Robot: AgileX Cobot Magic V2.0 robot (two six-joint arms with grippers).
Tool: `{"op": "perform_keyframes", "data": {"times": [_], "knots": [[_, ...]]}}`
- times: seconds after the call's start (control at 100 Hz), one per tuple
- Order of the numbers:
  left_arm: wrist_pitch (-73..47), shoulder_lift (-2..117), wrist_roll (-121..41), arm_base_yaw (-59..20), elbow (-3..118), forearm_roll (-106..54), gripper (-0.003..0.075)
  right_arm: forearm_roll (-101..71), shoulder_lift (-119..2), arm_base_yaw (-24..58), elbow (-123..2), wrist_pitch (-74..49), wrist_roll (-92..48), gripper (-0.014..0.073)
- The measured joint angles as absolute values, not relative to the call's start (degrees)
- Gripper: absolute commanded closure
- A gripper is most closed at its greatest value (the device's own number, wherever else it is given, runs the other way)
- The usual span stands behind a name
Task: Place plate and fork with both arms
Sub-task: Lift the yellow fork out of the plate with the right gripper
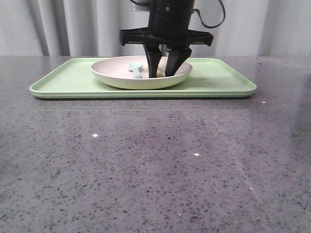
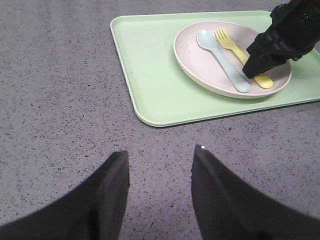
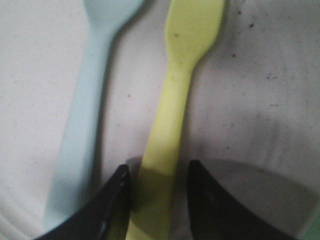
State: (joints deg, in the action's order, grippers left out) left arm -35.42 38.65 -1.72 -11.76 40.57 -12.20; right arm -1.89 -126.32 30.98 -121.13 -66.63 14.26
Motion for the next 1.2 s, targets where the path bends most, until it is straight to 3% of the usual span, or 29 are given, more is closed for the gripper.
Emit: {"op": "perform_keyframes", "data": {"times": [0.11,0.24,1.2], "knots": [[-35.5,38.7,-1.7,-11.8,40.6,-12.2,0.0419,-1.8,-126.3,31.0,-121.1,-66.6,14.3,0.0536],[-35.5,38.7,-1.7,-11.8,40.6,-12.2,0.0419,-1.8,-126.3,31.0,-121.1,-66.6,14.3,0.0577],[-35.5,38.7,-1.7,-11.8,40.6,-12.2,0.0419,2.5,-114.5,28.2,-121.6,-71.5,14.3,0.0577]]}}
